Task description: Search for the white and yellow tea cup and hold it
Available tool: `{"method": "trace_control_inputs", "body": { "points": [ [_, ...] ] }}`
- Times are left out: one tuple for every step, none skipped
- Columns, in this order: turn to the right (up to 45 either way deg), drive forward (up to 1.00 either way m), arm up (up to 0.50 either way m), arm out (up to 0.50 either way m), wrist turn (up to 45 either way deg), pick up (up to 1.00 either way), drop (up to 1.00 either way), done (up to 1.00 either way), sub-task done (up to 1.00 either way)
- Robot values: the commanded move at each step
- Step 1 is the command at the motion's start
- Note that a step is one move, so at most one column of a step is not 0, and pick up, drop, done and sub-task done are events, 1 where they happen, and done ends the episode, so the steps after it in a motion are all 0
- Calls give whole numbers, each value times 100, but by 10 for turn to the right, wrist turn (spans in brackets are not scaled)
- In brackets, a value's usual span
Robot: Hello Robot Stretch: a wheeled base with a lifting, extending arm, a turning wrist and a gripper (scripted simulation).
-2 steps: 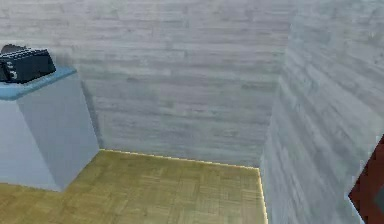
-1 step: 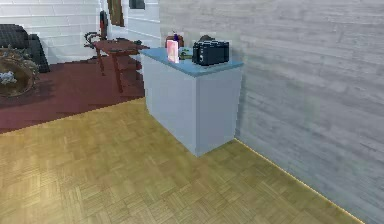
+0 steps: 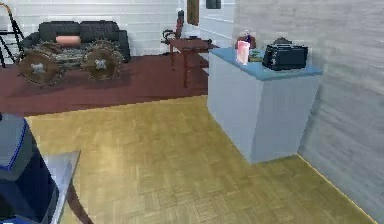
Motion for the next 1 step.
{"method": "trace_control_inputs", "body": {
  "points": [
    [0,5,0,0,0,0,0,0,0]
  ]
}}
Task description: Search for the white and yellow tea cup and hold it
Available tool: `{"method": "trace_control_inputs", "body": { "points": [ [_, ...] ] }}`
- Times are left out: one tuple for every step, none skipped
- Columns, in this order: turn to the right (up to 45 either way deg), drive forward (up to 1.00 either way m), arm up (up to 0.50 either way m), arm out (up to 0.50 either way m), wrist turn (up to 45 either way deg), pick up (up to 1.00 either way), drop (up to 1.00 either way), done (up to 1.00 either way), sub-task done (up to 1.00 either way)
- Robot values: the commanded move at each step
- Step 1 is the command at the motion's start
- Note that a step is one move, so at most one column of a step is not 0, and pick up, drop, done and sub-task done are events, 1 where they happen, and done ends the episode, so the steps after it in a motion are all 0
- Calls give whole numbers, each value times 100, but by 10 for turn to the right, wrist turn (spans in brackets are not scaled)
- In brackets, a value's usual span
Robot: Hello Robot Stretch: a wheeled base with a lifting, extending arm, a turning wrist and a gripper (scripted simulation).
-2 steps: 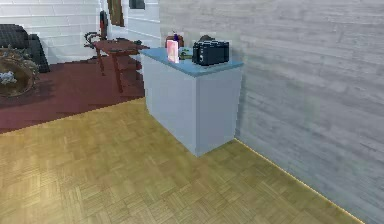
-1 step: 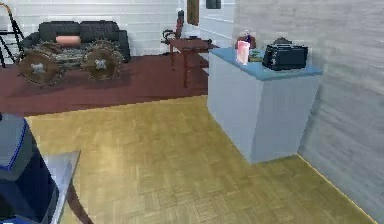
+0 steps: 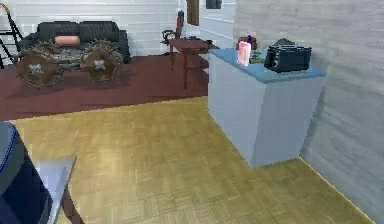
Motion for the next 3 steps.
{"method": "trace_control_inputs", "body": {
  "points": [
    [-450,0,0,0,0,0,0,0,0],
    [-450,0,0,0,0,0,0,0,0],
    [-390,0,0,0,0,0,0,0,0]
  ]
}}
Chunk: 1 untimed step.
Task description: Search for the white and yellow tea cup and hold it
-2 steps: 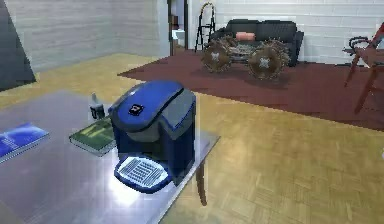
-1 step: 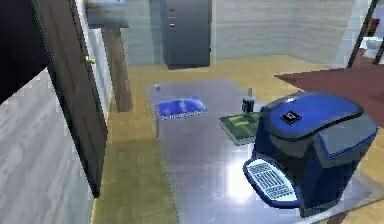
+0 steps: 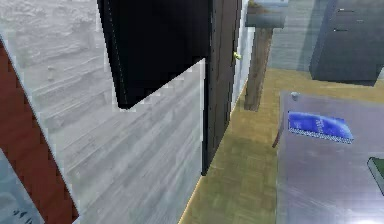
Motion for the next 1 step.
{"method": "trace_control_inputs", "body": {
  "points": [
    [0,25,0,0,0,0,0,0,0]
  ]
}}
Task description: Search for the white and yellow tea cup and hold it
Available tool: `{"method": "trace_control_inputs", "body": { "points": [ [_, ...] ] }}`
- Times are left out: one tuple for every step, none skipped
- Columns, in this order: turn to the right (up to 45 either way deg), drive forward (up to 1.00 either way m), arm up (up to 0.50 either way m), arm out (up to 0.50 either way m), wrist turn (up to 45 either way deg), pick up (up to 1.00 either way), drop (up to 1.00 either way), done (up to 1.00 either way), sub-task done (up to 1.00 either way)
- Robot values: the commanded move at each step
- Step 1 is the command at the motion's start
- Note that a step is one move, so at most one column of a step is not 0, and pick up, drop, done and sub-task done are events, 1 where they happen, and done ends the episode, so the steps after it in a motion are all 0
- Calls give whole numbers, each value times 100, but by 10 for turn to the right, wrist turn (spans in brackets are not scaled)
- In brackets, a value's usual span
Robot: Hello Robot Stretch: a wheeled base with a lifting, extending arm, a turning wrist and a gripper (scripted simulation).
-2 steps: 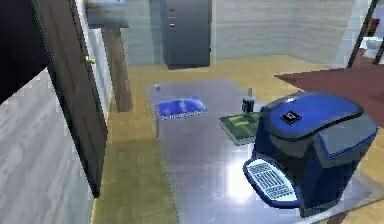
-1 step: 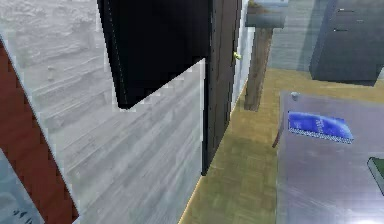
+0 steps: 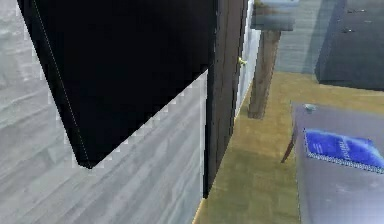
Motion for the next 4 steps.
{"method": "trace_control_inputs", "body": {
  "points": [
    [180,0,0,0,0,0,0,0,0],
    [0,100,0,0,0,0,0,0,0],
    [0,50,0,0,0,0,0,0,0],
    [-180,0,0,0,0,0,0,0,0]
  ]
}}
